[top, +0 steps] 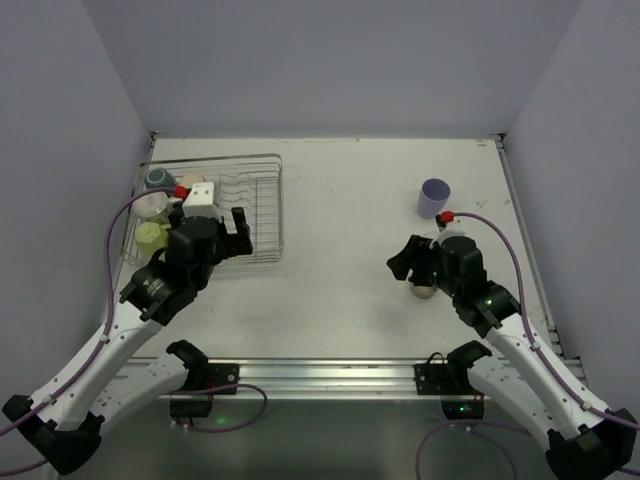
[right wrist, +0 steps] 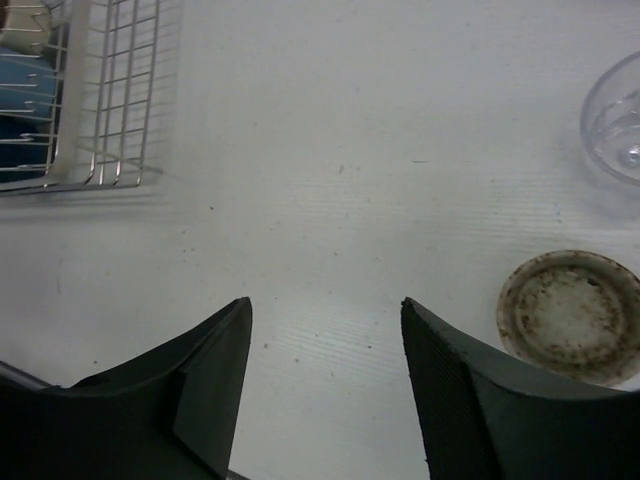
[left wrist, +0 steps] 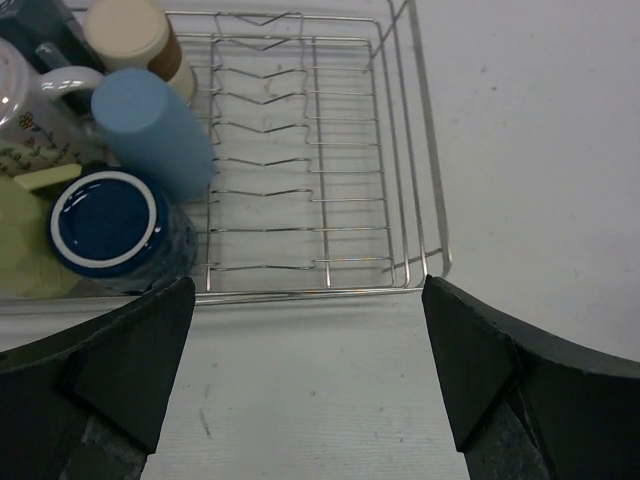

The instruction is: Unload the cups from the dish rack

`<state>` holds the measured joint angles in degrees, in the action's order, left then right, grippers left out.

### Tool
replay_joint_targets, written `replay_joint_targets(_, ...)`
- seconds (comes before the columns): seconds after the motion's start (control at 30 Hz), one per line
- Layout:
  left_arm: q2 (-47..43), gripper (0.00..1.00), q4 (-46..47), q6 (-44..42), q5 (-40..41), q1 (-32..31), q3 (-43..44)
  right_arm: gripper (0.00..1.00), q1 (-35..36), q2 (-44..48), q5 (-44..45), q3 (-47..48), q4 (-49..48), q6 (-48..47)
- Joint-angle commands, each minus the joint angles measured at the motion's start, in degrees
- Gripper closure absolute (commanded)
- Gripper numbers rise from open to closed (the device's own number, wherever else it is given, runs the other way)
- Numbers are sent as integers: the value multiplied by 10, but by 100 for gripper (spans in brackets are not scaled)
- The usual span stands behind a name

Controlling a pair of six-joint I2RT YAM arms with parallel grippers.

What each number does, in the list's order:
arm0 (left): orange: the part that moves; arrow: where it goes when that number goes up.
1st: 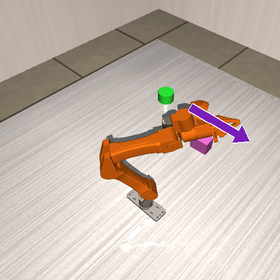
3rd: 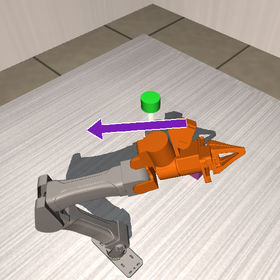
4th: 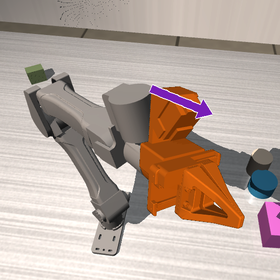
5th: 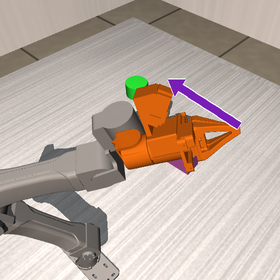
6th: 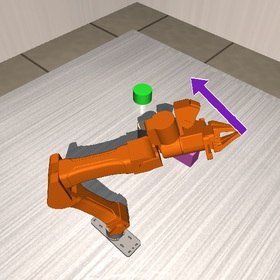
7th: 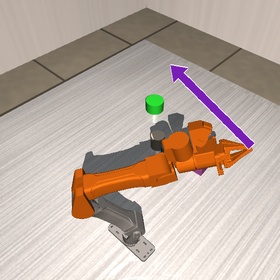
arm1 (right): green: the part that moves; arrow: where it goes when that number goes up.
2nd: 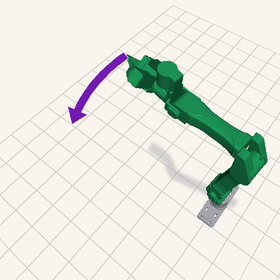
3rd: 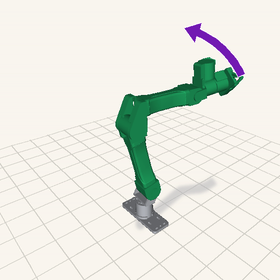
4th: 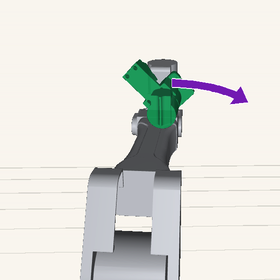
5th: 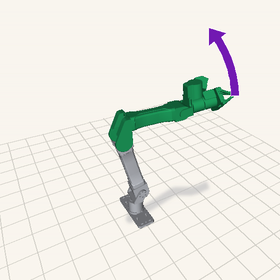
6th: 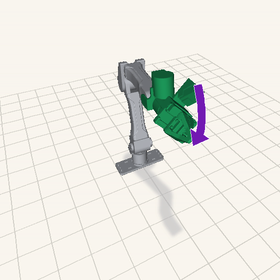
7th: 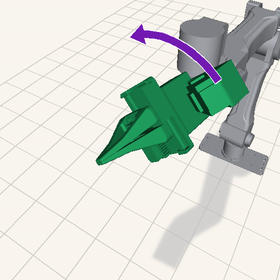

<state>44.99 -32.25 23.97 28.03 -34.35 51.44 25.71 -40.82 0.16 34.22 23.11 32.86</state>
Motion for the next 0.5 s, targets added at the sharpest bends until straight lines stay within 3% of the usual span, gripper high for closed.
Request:
replay_joint_targets(0.0,14,0,-44,48,80,36,6,32,13,-1,-61,-24,-62,-14)
replay_joint_targets(0.13,53,0,-20,32,-46,183,-11,22,15,-11,-92,-33,-90,-26)
replay_joint_targets(0.2,66,0,-19,24,-65,252,-8,19,18,-13,-112,-32,-95,-31)
replay_joint_targets(0.47,127,0,4,14,-115,298,-10,9,37,-2,-137,-42,-115,-44)
